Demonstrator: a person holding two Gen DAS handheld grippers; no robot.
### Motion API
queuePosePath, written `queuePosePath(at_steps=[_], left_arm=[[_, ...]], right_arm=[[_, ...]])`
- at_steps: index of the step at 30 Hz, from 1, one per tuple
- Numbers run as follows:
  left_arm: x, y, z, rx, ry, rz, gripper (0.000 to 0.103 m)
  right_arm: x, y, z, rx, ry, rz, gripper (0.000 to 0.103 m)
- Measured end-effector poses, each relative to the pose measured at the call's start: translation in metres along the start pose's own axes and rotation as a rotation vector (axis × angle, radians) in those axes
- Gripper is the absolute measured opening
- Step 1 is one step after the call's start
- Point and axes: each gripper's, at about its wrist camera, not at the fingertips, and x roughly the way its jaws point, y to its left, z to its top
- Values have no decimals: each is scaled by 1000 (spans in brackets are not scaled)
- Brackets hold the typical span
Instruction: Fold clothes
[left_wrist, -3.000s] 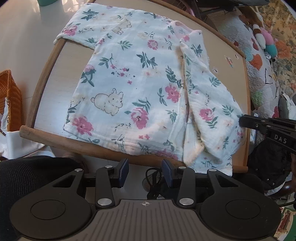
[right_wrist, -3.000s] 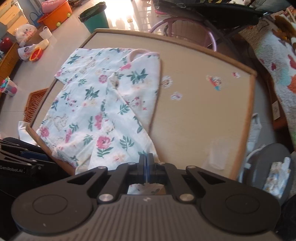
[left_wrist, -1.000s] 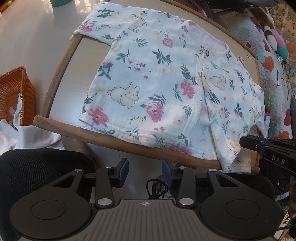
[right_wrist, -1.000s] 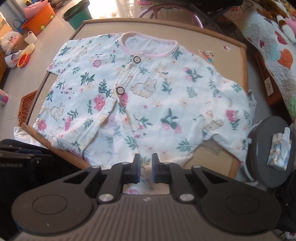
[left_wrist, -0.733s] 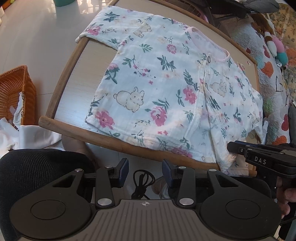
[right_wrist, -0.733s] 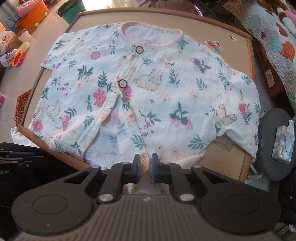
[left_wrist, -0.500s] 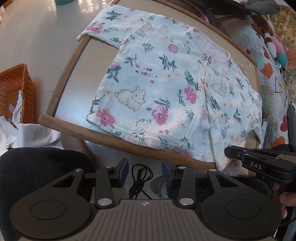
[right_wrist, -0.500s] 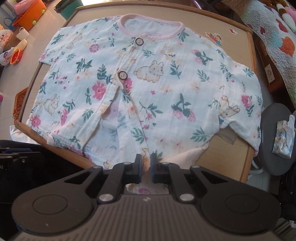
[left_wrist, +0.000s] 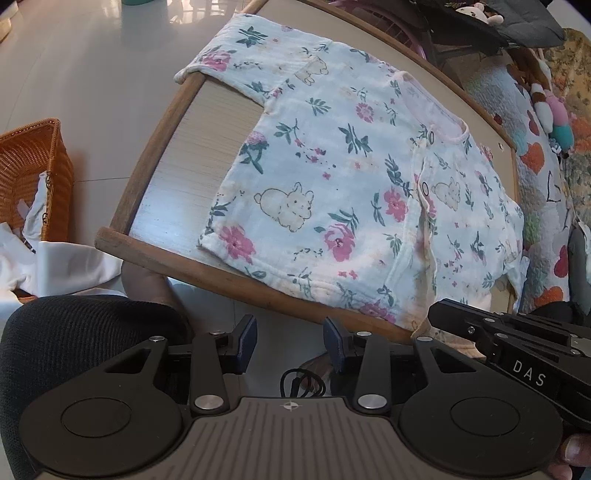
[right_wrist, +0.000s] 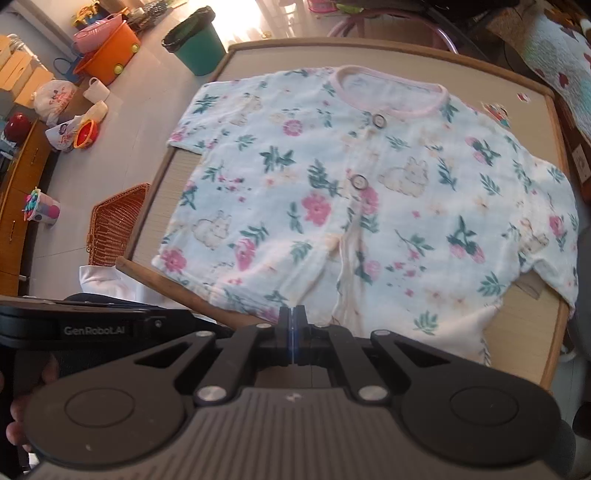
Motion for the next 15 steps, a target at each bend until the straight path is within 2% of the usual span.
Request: queuePosePath(at_steps=[3,9,13,15], left_arm=[[-2,8,2,-13,-6,3,43],[-1,21,5,-34,-5,7,43],[0,23,5,-39,-2,-1,43],[2,22,5,-41,1,-7,43]], right_arm=[[8,10,0,-10,9,9,1],[19,18,-3,-42,17,-28,3],[6,10,3,-52,-10,-116,10],[4,4,8,-42,-9,-139,20]])
